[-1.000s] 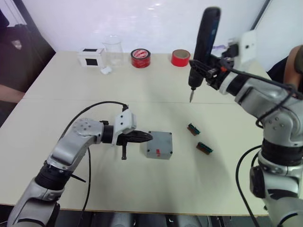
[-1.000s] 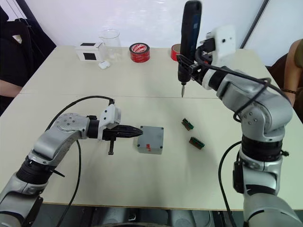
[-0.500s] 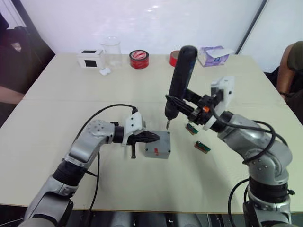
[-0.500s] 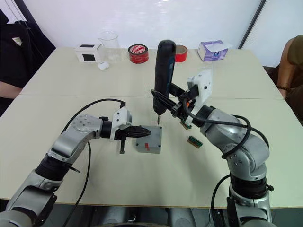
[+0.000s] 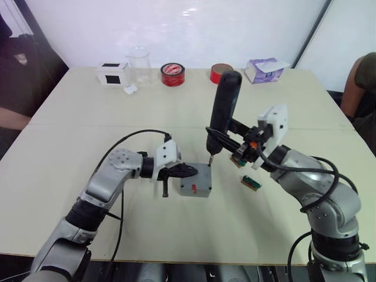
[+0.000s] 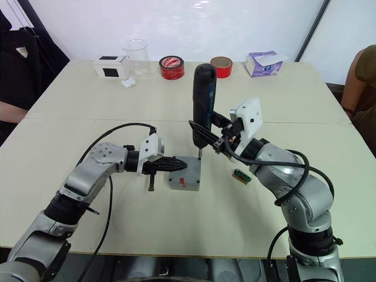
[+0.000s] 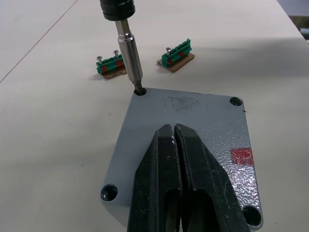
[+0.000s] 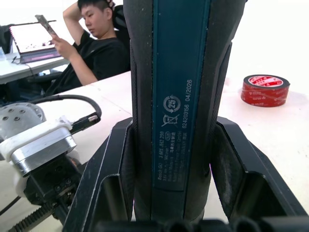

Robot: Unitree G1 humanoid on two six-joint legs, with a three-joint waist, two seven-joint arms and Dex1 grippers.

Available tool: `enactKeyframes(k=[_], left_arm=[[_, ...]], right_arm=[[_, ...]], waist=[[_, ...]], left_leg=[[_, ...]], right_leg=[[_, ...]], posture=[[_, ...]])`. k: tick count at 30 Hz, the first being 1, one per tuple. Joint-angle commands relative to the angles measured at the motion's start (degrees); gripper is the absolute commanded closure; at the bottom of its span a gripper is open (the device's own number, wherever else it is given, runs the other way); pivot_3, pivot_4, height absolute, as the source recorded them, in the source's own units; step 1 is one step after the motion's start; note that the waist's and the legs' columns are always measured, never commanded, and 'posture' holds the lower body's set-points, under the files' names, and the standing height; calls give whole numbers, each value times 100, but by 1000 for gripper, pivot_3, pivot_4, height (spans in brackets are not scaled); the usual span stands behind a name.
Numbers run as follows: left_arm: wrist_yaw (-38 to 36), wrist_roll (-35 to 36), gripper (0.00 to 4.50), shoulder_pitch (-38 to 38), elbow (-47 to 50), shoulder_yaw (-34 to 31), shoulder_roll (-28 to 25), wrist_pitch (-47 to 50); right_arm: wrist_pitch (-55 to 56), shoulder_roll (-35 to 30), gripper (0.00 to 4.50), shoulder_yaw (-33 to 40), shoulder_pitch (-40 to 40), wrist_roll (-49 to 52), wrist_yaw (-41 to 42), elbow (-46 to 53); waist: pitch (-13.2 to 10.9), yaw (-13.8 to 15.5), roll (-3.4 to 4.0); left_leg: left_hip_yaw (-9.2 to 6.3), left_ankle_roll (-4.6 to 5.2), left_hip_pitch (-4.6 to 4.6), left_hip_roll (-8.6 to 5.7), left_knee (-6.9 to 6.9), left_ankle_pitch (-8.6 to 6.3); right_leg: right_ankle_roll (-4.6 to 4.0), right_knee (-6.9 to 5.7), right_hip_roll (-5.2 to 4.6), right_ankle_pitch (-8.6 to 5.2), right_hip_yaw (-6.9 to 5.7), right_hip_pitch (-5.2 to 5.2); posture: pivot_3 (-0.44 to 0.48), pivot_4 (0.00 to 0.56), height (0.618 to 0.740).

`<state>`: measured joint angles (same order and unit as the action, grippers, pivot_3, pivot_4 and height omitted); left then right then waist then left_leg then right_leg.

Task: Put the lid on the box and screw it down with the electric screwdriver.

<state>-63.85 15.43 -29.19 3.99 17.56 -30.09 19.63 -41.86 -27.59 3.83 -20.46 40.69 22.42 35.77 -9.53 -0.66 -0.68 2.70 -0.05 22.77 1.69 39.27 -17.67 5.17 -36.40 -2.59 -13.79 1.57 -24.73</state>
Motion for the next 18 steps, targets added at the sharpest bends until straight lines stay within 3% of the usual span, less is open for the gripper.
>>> enactKeyframes(k=[1, 18], left_arm=[[-32, -120, 4500, 89, -14, 102, -54, 84], [39, -212, 4500, 63, -154, 100, -19, 137]], right_arm=[[240, -74, 2856, 147, -12, -73, 86, 164], [614, 191, 2856, -721, 175, -832, 291, -436]], waist=[[0, 1, 0], [30, -5, -10]], left_leg=[[-1, 0, -5, 0, 0, 0], [-3, 0, -44, 1, -3, 0]], right_leg=[[0, 1, 0, 0, 0, 5], [-1, 4, 2, -1, 0, 42]], posture=[[0, 150, 740], [0, 150, 740]])
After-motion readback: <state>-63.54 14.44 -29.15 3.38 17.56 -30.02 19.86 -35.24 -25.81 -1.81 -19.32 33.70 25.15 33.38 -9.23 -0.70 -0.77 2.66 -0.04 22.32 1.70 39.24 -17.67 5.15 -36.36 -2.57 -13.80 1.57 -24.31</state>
